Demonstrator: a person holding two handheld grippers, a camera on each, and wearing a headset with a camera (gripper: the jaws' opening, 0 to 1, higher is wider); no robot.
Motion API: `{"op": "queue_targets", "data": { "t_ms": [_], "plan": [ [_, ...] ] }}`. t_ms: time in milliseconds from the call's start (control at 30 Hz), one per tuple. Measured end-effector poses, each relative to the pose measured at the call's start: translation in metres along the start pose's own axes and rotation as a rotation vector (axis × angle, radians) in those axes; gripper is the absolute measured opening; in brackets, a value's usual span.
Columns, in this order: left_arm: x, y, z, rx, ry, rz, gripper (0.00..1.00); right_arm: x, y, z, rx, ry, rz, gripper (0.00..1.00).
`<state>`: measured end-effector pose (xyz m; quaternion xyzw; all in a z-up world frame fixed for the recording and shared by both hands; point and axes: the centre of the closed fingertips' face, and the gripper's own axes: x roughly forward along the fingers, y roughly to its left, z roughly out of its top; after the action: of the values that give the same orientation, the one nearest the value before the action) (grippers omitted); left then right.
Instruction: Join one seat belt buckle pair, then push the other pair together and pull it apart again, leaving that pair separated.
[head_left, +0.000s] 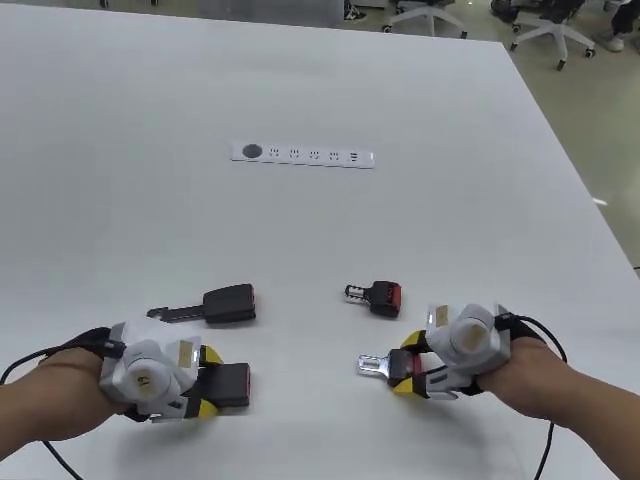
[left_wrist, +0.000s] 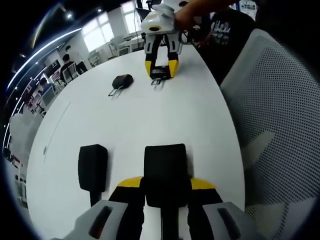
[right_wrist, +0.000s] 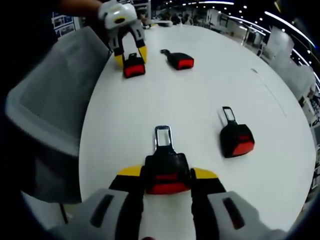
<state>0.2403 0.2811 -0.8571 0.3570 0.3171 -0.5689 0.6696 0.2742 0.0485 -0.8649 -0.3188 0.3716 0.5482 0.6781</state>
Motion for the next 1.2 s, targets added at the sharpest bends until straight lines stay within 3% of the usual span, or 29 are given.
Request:
{"op": "queue_targets", "data": {
  "t_ms": [133,200,333,567,800,1200],
  "plan": [
    [0.001,0.0,0.0,-0.02,0.0,-0.014,0.33,0.0,0.0,0.001,0.002,0.002,0.004,0.37],
    [0.001,0.0,0.0,-0.026,0.002,-0.016,0.33,0.001,-0.001,0.001,0.042,0.023,-0.002,0.37],
    [0.001,0.0,0.0,-0.03,0.009,-0.017,0.33,0.003,-0.001,0.006,0.034,0.048,-0.007,0.37],
    [0.001,-0.001,0.001,-0.032,0.014,-0.022,0.33,0.007,0.0,0.011,0.017,0.045,-0.001,0.36],
    [0.002,0.0,0.0,-0.076,0.0,-0.023,0.33,0.016,0.005,0.026,-0.015,0.039,0.017,0.36],
    [0.002,0.0,0.0,-0.078,-0.001,-0.033,0.34,0.037,0.025,0.06,-0.067,0.02,0.045,0.35]
  ]
}}
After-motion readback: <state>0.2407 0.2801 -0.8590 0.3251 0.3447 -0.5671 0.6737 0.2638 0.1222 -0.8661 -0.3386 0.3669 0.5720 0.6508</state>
